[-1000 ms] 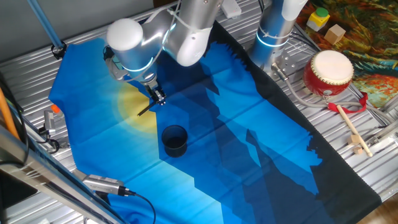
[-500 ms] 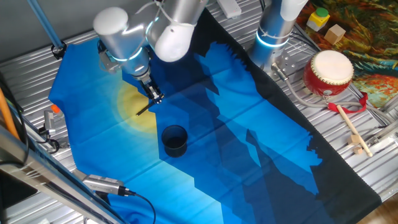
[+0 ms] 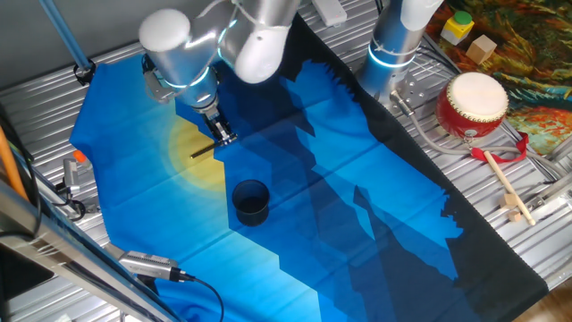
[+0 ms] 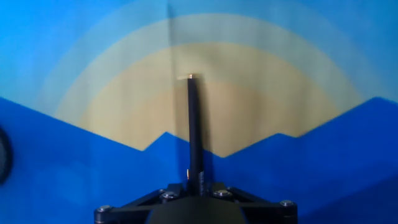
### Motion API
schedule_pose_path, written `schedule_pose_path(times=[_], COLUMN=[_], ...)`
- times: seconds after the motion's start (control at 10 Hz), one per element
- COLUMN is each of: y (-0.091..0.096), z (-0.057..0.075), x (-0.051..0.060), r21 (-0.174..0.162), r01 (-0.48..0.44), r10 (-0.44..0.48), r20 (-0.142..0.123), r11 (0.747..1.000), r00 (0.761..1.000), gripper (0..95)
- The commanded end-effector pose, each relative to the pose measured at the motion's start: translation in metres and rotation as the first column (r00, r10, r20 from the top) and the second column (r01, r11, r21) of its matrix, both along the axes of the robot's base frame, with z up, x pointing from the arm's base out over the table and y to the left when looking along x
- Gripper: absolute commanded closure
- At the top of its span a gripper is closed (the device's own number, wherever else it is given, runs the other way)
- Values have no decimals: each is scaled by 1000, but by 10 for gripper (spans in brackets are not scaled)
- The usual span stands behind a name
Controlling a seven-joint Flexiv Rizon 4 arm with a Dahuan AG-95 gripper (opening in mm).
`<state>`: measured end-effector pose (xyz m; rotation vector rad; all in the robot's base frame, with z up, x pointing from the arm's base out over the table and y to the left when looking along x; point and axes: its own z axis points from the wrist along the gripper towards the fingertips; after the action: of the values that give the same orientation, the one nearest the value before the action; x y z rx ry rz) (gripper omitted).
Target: Put the pen into the pen holder
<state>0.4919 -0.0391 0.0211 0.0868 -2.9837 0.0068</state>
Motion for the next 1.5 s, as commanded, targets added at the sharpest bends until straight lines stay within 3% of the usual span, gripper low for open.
schedule_pose_path(times=[0.1, 1.5], y=[-12, -12], z=[16, 16], x=[5, 5], r21=[-253, -246], r01=[-177, -161], r10=[177, 161], r20=[-25, -22], r11=[951, 956], r00=[984, 987], gripper=[950, 950])
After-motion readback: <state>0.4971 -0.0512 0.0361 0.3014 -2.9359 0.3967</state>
